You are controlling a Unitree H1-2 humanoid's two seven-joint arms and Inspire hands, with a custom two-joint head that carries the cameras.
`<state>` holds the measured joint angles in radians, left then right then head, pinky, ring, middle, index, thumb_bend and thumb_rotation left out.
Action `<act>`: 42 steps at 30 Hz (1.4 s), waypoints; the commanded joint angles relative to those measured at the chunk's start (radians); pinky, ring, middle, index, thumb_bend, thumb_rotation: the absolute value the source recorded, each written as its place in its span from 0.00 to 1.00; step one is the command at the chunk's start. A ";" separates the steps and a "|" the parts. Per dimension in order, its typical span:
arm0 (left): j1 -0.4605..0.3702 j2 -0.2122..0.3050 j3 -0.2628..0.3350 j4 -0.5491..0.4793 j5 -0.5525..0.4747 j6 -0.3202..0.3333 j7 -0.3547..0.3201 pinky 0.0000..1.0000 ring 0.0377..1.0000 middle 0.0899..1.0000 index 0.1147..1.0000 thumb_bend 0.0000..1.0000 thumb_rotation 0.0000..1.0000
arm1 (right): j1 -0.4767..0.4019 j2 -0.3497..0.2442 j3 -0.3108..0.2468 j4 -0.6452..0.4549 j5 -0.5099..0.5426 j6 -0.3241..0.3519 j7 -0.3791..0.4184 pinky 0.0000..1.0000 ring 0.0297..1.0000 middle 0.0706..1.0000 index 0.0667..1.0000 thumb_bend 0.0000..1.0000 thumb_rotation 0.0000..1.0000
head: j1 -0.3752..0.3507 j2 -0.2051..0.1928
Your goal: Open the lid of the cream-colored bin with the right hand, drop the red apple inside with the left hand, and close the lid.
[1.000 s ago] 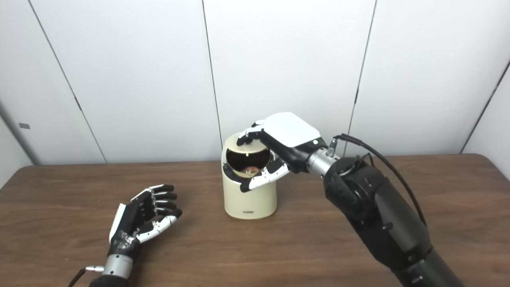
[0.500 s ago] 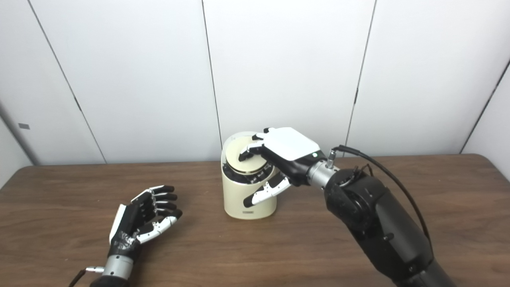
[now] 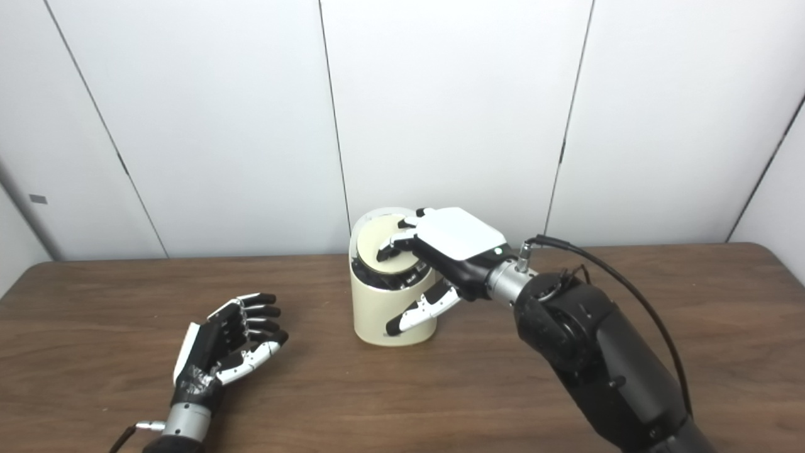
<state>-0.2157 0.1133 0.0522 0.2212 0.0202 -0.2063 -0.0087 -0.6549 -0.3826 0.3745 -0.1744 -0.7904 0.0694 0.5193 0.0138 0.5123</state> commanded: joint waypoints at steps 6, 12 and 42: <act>0.036 -0.019 -0.006 -0.014 -0.005 0.022 0.002 0.50 0.57 0.61 0.65 0.56 0.00 | -0.021 -0.029 0.022 -0.022 -0.034 -0.053 0.009 0.94 0.91 0.74 0.73 0.72 0.59 | 0.008 0.013; 0.041 -0.019 -0.006 -0.026 -0.006 0.030 0.001 0.50 0.57 0.61 0.65 0.57 0.00 | -0.024 -0.058 0.072 -0.021 -0.094 -0.058 0.100 0.96 0.92 0.75 0.74 0.75 0.63 | 0.013 0.016; 0.045 -0.018 -0.003 -0.032 -0.008 0.035 -0.002 0.49 0.56 0.60 0.65 0.57 0.00 | 0.108 0.016 -0.206 -0.082 0.061 -0.065 -0.195 0.79 0.91 0.85 0.84 0.66 0.53 | 0.015 0.015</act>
<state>-0.1919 0.1028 0.0514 0.1836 0.0196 -0.1633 -0.0107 -0.5345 -0.3691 0.1898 -0.2414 -0.7486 0.0261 0.3778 0.0276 0.5262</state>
